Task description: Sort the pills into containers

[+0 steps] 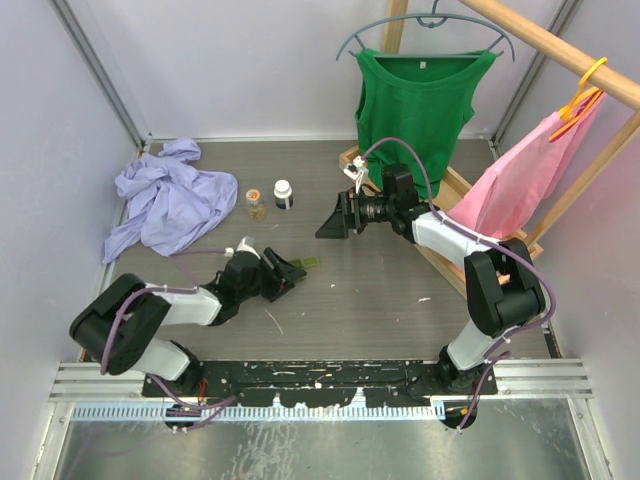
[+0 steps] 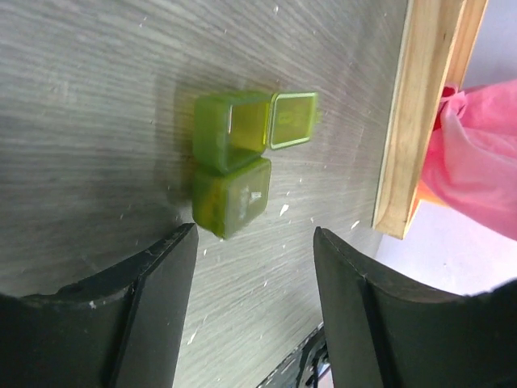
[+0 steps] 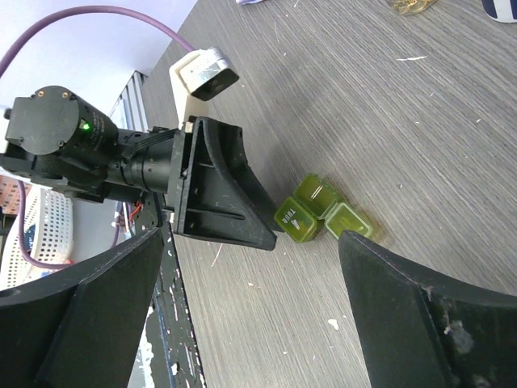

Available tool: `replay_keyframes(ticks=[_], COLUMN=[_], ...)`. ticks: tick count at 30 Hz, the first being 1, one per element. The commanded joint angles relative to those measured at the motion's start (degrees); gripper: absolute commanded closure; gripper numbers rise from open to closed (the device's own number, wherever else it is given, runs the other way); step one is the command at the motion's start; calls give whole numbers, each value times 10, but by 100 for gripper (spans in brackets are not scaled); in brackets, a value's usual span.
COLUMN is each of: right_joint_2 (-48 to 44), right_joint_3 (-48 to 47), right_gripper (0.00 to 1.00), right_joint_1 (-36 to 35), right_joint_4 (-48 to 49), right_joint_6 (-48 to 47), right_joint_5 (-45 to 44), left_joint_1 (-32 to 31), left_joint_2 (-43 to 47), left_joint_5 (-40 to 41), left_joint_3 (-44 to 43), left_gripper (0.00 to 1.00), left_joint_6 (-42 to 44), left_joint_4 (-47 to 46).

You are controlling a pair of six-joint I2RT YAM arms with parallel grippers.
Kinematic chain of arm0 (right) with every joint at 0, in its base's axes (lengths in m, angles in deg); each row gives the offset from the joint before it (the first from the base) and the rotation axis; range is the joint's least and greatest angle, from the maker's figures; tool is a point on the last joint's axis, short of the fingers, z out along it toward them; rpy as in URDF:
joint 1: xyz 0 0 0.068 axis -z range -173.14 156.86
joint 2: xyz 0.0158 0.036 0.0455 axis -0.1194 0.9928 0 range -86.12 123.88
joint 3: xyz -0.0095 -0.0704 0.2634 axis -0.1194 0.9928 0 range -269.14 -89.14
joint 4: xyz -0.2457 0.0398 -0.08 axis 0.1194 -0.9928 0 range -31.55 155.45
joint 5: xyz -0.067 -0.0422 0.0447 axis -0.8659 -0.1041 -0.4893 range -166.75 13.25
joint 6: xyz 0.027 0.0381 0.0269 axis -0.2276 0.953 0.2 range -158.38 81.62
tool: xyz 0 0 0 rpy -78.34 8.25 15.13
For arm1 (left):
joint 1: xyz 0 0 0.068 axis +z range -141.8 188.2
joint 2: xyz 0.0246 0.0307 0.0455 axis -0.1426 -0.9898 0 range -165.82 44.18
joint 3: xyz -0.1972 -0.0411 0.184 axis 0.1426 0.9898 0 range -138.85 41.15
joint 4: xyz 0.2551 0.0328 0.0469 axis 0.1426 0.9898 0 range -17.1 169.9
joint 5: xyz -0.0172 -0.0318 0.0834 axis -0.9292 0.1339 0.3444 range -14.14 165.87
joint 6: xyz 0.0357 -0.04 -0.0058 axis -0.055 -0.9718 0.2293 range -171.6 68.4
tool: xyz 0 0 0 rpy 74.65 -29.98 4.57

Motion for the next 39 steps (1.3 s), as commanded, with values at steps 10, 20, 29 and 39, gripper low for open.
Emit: replay_keyframes(ticks=[10, 20, 29, 39], right_joint_2=[-66, -69, -64, -68], right_joint_3=[-13, -22, -21, -20], right_gripper=[4, 4, 4, 4], right_joint_1=[12, 19, 22, 22], right_joint_4=[-27, -64, -65, -64], right_joint_6=[-85, -152, -154, -154], right_joint_5=[-17, 1, 6, 11], left_joint_1=[-3, 0, 0, -1], left_joint_2=[277, 316, 183, 38], left_joint_5=[17, 59, 65, 80], left_joint_3=[-42, -56, -111, -159], left_gripper=[36, 38, 93, 98], left_joint_6=[199, 308, 297, 291], left_joint_4=[370, 382, 435, 378])
